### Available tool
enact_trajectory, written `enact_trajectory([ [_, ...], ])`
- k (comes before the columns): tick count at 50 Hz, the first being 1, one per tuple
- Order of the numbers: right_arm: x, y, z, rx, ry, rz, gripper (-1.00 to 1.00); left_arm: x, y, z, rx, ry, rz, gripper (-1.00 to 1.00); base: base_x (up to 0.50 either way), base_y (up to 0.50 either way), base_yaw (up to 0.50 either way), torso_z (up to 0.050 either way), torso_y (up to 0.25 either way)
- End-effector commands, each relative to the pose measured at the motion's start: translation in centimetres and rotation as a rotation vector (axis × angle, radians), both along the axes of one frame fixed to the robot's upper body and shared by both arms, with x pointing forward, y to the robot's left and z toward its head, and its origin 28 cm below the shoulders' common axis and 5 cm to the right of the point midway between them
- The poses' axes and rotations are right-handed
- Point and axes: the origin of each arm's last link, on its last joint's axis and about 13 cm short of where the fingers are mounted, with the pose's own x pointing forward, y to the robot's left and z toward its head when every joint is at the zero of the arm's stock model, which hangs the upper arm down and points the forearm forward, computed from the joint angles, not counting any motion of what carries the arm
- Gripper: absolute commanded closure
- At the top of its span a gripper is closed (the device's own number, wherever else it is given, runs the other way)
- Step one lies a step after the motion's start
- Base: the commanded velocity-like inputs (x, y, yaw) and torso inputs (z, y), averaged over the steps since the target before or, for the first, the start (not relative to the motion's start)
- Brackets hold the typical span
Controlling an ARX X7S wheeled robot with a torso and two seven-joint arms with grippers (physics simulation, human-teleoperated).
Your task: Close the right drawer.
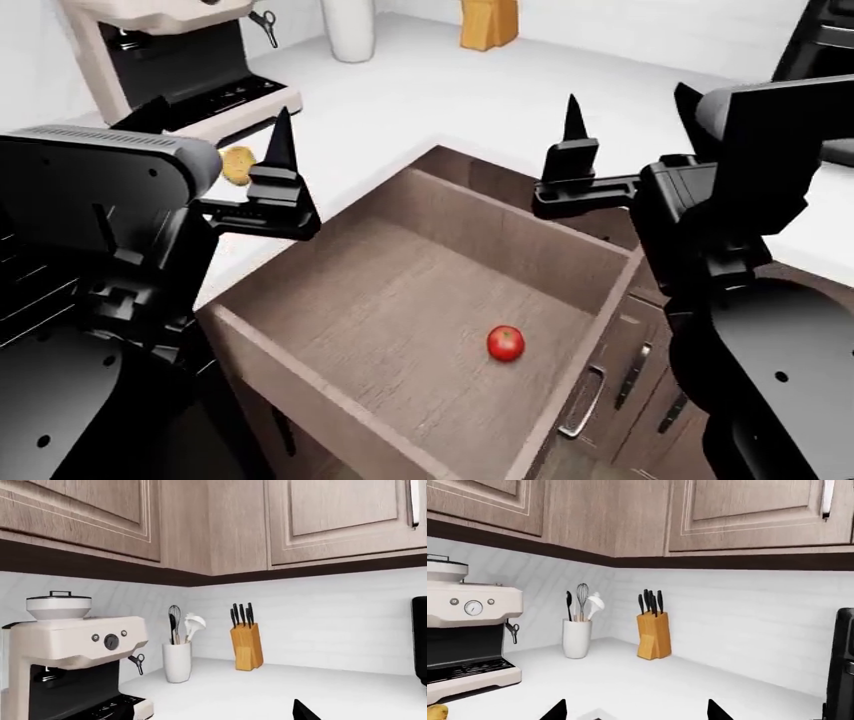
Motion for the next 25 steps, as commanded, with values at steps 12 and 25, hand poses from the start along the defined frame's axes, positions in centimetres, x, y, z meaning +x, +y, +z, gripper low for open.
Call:
enact_trajectory([
  [12,-0.81,-0.31,0.2,0.025,-0.011,-0.016,-1.0,-0.34,-0.16,0.41,0.0,-0.011,-0.01,-1.0,0.27,-0.04,-0.09,0.0,0.0],
  [25,-0.89,-0.33,0.1,0.031,-0.005,-0.005,-1.0,-0.23,-0.26,0.27,0.0,-0.01,-0.014,-1.0,0.0,0.0,-0.5,0.0,0.0],
])
